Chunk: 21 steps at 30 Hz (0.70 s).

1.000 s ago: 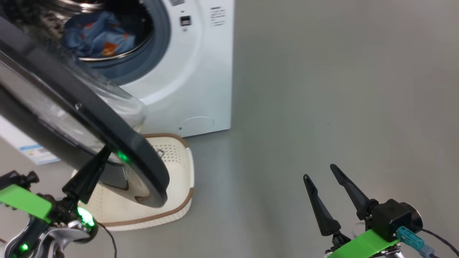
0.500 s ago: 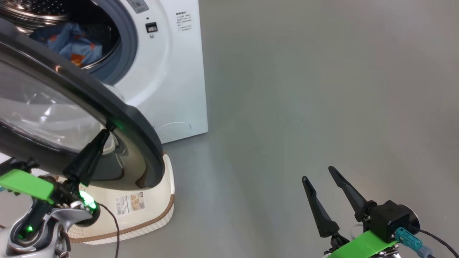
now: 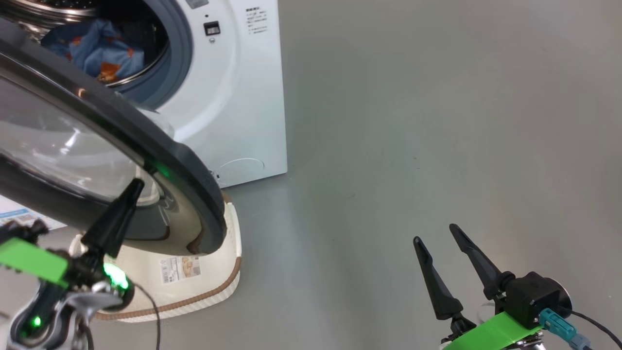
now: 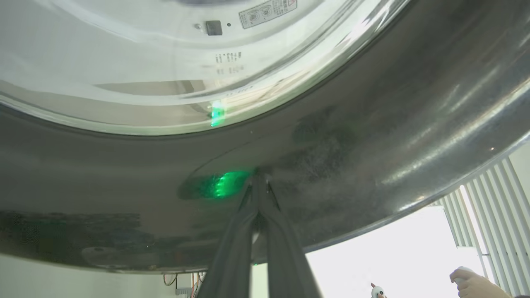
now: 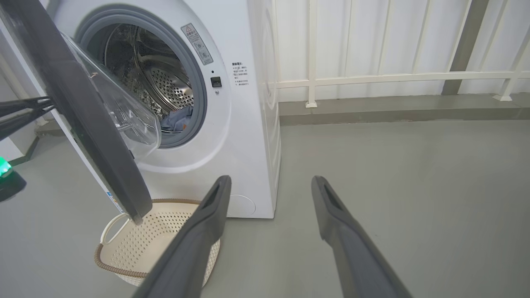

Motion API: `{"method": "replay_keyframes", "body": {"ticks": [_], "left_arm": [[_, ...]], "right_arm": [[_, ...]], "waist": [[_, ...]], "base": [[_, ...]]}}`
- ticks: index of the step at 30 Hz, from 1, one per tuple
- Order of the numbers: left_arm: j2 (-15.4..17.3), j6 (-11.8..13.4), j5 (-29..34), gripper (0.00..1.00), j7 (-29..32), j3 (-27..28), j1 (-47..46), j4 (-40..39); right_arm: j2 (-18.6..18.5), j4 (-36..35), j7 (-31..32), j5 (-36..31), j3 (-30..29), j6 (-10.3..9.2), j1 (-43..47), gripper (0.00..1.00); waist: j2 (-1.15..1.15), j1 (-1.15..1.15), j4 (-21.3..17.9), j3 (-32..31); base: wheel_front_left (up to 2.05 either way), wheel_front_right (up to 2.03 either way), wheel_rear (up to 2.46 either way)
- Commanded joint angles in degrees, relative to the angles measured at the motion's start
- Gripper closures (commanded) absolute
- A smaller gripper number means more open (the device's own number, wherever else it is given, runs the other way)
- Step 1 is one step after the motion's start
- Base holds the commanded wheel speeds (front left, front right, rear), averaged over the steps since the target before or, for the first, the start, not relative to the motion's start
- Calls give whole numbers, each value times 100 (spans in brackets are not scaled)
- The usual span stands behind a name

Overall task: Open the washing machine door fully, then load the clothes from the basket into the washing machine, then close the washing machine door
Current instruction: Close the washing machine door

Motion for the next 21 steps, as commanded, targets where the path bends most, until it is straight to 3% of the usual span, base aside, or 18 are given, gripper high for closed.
{"method": "replay_keyframes", "body": {"ticks": [1,6,7,8,9,10,16,21], "left_arm": [[158,-49,9,100,9,244,45,-195],[-41,-62,-66,100,-183,581,486,-649],[-121,-63,-95,92,-225,668,580,-784],[-196,-63,-137,55,-244,745,681,-912],[-255,-64,-131,9,-273,802,786,-1023],[-297,-64,-65,0,-332,855,885,-1123],[-560,-65,336,0,-915,1153,1292,-1716],[-608,-65,1159,0,-1523,1101,1449,-2158]], "right_arm": [[2,-123,-56,42,100,35,-217,0],[4,-115,-67,29,33,35,-209,0],[4,-117,-69,31,19,35,-207,0],[5,-121,-68,33,12,35,-205,0],[5,-128,-69,34,-7,35,-199,0],[5,-131,-67,34,-18,35,-192,0],[6,-157,-47,20,-72,35,-149,0],[6,-165,-42,30,-108,35,-138,0]], "waist": [[0,0,32,1],[0,0,160,-17],[0,0,192,-23],[0,0,219,-26],[0,0,266,-27],[0,0,308,-34],[0,0,547,-55],[0,0,643,-58]], "base": [[0,0,0],[0,0,0],[0,0,0],[0,0,0],[0,0,0],[0,0,0],[0,0,0],[0,0,0]]}}
